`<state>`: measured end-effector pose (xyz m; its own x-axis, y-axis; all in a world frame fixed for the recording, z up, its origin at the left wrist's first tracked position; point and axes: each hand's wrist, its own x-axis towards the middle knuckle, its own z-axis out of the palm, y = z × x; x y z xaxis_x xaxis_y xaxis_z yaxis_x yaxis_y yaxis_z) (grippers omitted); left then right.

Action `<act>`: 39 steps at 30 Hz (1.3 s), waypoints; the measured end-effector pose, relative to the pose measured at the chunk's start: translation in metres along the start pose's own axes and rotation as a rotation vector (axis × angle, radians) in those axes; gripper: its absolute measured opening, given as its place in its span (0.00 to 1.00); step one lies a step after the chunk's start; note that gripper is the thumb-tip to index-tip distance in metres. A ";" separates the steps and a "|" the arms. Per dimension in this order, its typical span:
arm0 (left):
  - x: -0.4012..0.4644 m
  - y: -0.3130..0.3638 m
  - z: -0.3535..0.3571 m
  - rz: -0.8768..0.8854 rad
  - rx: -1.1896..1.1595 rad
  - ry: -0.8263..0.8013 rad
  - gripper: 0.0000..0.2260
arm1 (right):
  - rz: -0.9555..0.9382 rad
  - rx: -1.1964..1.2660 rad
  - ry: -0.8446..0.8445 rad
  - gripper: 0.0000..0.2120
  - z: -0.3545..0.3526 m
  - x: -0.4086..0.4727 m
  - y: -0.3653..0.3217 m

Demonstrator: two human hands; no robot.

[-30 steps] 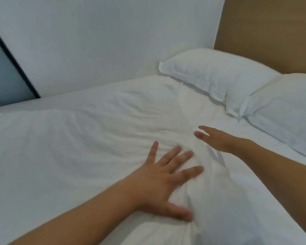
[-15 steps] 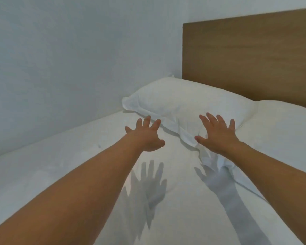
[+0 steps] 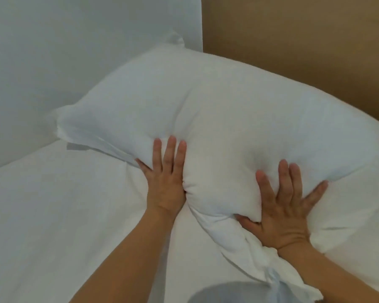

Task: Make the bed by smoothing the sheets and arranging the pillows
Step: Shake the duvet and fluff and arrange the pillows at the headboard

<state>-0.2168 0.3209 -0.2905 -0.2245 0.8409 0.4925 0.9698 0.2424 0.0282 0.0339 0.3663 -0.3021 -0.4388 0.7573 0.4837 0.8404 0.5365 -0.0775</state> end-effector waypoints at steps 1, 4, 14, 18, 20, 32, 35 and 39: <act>-0.003 -0.002 0.008 0.003 -0.018 0.029 0.37 | -0.007 0.014 0.022 0.43 0.001 0.000 0.000; -0.002 -0.008 0.014 0.016 -0.047 0.012 0.31 | -0.028 0.049 0.050 0.40 0.002 -0.005 -0.002; -0.005 -0.009 0.019 0.053 -0.116 0.065 0.30 | 0.005 0.038 0.054 0.35 0.011 -0.005 -0.003; -0.009 -0.010 0.022 0.050 -0.157 0.075 0.31 | 0.016 0.021 0.011 0.37 0.007 -0.006 -0.003; -0.010 -0.012 0.024 0.051 -0.184 0.072 0.31 | -0.004 0.009 0.009 0.39 0.011 -0.008 -0.002; -0.008 -0.018 0.033 0.083 -0.149 0.106 0.41 | 0.004 -0.009 0.057 0.41 0.012 -0.005 -0.006; -0.009 -0.017 0.034 0.078 -0.126 0.101 0.47 | -0.008 -0.014 0.063 0.39 0.015 -0.007 -0.006; -0.011 -0.015 0.031 0.039 -0.119 0.084 0.51 | 0.014 0.002 0.039 0.34 0.011 -0.002 -0.007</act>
<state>-0.2314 0.3233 -0.3232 -0.1823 0.8038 0.5663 0.9832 0.1468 0.1081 0.0258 0.3648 -0.3118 -0.4140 0.7497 0.5163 0.8457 0.5266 -0.0865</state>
